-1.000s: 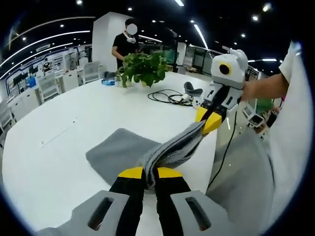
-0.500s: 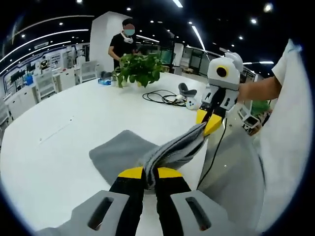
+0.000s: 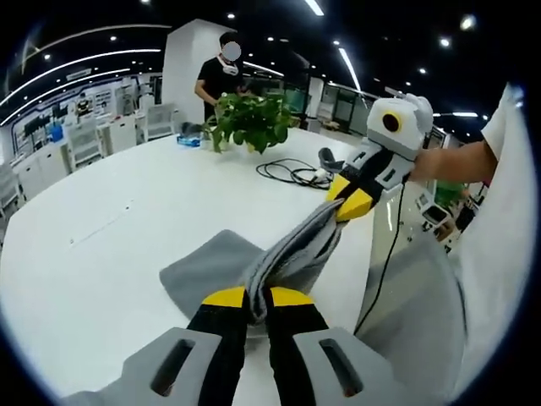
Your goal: Fold the towel on the table until its edges align and the towel forms a compact rectangular stack.
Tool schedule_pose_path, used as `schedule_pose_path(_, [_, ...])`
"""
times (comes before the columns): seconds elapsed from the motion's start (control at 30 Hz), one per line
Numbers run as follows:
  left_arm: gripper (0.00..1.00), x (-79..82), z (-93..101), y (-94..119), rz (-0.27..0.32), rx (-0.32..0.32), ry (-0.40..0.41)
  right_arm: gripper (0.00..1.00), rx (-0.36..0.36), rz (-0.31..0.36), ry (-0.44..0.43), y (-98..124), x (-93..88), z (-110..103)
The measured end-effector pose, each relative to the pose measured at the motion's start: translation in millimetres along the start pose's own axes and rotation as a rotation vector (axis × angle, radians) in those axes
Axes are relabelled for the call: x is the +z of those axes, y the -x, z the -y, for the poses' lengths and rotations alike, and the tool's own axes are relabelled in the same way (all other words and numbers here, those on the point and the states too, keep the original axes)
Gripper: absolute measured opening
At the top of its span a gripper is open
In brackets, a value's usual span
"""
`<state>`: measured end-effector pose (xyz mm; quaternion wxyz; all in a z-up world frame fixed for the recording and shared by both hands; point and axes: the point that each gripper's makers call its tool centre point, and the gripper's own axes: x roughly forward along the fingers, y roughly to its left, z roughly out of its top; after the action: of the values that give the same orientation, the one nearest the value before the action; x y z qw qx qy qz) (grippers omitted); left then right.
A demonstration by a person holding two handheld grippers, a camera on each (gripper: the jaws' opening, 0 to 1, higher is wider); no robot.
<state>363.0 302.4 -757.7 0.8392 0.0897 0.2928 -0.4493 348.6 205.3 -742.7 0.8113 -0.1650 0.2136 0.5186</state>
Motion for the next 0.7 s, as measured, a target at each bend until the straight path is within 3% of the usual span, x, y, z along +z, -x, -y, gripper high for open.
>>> schedule_pose_path(0.33, [0.08,-9.9,-18.5,-18.8,-0.009,0.043,0.047,0.03,-0.049,-0.058,0.104,-23.6,-11.8,25.5])
schedule_pose_path(0.7, [0.08,-10.4,-40.4,-43.2,-0.02,0.066,0.075,0.03,-0.107,-0.091,0.096,-40.5,-28.5,55.2])
